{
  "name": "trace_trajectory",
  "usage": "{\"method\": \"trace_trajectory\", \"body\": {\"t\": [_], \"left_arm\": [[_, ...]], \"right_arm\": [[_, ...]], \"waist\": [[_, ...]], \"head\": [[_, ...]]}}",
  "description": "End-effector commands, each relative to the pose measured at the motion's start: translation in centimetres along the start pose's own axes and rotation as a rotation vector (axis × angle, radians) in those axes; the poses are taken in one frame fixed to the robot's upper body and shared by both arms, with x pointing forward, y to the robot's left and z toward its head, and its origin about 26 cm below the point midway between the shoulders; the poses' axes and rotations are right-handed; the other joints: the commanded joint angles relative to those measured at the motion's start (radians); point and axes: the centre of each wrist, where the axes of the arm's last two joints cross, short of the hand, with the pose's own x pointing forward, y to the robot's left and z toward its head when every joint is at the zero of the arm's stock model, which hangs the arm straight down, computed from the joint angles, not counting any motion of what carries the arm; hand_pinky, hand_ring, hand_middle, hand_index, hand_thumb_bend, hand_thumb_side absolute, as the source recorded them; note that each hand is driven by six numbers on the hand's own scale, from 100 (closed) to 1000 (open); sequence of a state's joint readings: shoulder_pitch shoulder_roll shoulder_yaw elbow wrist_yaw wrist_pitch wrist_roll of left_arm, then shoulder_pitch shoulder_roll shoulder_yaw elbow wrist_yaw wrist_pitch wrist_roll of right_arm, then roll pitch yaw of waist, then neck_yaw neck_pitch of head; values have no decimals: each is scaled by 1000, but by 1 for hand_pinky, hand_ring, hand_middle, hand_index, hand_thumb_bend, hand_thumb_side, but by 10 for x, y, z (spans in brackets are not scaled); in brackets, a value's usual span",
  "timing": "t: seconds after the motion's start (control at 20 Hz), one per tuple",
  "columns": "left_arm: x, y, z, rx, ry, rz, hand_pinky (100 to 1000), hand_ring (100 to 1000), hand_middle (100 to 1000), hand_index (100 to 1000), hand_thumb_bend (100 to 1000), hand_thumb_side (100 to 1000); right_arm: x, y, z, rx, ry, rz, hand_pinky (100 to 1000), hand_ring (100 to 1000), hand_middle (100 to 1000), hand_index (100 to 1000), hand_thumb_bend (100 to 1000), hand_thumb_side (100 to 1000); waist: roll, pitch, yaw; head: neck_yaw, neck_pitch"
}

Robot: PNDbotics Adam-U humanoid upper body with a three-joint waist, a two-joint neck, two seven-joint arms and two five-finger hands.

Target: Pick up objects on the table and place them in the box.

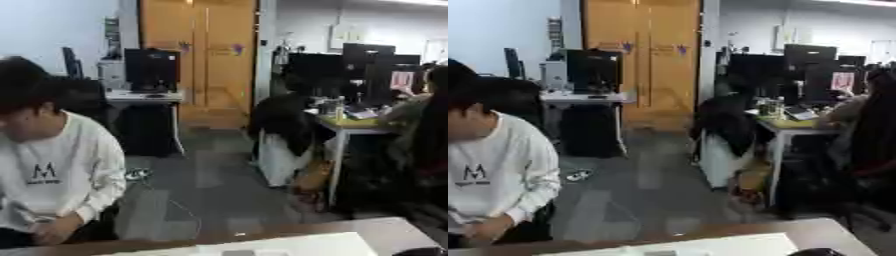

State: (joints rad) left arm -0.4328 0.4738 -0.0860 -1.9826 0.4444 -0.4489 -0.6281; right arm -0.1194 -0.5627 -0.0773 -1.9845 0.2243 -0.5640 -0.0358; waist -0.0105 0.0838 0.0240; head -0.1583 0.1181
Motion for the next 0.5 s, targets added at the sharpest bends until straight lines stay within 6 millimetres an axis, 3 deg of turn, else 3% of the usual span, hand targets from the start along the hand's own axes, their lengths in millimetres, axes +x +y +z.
{"method": "trace_trajectory", "body": {"t": [0.05,0.5], "left_arm": [[8,7,-3,-28,-16,-31,417,475,772,811,705,904],[8,7,-3,-28,-16,-31,419,476,773,812,706,903]], "right_arm": [[2,-8,-4,6,-18,27,145,444,714,664,100,707],[2,-8,-4,7,-17,27,145,444,714,664,100,710]], "waist": [[1,-12,1],[1,-12,1]], "head": [[6,-2],[7,0]]}}
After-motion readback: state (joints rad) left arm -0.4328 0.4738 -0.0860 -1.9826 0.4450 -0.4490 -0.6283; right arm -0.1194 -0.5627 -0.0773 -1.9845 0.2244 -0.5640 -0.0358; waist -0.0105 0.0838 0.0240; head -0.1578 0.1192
